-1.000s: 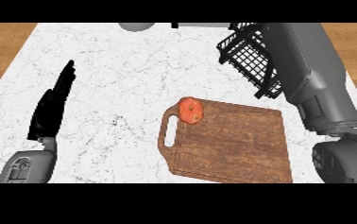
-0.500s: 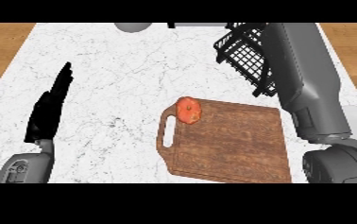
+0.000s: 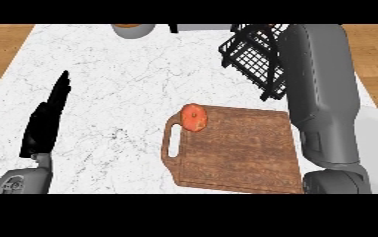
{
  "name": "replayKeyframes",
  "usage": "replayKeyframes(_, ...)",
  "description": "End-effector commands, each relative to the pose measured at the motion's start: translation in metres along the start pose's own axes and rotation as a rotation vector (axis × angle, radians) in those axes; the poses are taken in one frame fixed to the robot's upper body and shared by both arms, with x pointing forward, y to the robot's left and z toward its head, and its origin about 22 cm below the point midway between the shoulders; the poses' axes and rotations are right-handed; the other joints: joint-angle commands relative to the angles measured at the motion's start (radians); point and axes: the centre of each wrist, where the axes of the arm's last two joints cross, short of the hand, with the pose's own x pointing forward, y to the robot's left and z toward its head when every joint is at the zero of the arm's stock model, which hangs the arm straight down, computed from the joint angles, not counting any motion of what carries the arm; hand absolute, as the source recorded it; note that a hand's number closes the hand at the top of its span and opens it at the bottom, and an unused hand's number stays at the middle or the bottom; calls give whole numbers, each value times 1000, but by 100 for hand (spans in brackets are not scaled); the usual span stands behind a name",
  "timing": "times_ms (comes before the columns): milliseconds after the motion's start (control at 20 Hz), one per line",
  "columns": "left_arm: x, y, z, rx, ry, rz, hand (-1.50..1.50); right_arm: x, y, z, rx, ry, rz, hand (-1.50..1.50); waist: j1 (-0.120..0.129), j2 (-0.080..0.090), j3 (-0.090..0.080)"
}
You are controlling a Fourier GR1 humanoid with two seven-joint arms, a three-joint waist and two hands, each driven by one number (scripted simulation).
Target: Pick the cupcake from the cutting board and place it in the tiered basket
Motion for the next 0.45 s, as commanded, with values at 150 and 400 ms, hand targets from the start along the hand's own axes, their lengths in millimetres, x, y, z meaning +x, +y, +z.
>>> replayKeyframes(150,-1,12,-2,3,11,11,0,-34,-29,3,24,177,-67,-150,-13,-10,1)
replayKeyframes(400,-3,10,2,15,24,4,0,-68,-61,14,17,114,-170,-150,-26,-17,1)
